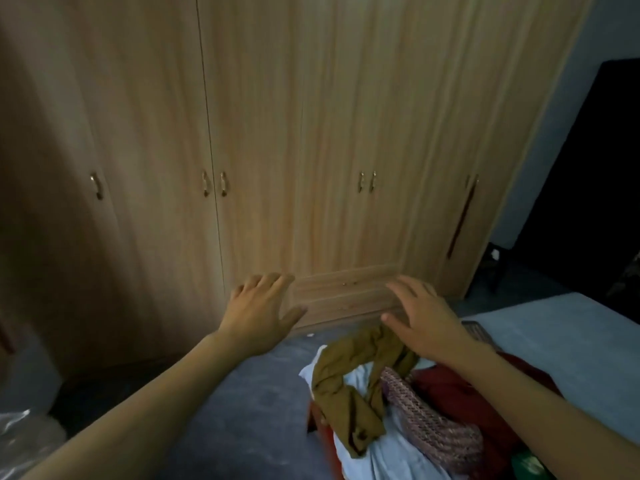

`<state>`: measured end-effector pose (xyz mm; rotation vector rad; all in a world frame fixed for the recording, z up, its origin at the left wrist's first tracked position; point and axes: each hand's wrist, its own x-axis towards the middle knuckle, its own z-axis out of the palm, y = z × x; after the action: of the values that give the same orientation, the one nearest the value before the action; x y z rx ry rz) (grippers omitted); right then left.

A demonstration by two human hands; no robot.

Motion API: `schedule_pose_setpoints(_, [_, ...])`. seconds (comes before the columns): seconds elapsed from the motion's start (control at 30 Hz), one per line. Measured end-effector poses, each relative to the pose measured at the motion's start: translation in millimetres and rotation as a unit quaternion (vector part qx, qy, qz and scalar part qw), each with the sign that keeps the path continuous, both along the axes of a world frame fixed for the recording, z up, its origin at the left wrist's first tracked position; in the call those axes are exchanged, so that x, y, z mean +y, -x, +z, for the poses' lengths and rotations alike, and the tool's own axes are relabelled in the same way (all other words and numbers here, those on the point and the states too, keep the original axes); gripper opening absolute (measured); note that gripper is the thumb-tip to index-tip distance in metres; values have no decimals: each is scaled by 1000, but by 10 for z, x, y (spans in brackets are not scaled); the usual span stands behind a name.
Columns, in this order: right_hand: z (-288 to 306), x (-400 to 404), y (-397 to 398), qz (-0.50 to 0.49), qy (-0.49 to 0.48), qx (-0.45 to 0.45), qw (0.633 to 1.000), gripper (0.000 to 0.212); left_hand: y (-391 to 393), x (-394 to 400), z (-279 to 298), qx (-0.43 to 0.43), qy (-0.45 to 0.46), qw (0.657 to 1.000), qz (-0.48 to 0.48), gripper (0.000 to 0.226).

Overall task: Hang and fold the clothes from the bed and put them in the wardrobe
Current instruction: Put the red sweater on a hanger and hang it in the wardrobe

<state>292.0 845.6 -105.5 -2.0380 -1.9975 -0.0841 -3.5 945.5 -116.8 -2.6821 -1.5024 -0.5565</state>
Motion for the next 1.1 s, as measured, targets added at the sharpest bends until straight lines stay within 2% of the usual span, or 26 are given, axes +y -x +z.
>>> schedule_pose_setpoints(0.17, [-178, 372, -249, -40, 14, -25, 999, 67, -347, 575, -135, 1, 12, 998, -60, 69])
schedule_pose_setpoints(0.37, [-498, 901, -872, -92, 23, -20, 995, 69, -1167, 1205, -323, 33, 35, 991, -127, 68])
schedule_pose_setpoints(0.53, [-699, 1294, -1470, -155, 33, 51, 986, 70, -2039, 1768, -404, 75, 48, 981, -174, 69])
schedule_pose_setpoints(0.67, [-767, 1356, -1928, -210, 28, 73, 975, 68, -2806, 2099, -461, 91, 51, 968, -229, 75])
schedule_pose_setpoints(0.87, [-866, 997, -2605, -328, 39, 74, 941, 62, -3902, 2220, -683, 80, 77, 934, -339, 74])
schedule_pose_setpoints(0.97, [-961, 763, -2838, -395, 41, 102, 912, 60, -4397, 2219, -886, 96, 105, 912, -385, 73])
schedule_pose_setpoints(1.1, [-1050, 518, -3014, -471, 49, 113, 873, 61, -4961, 2183, -1064, 104, 98, 882, -449, 71])
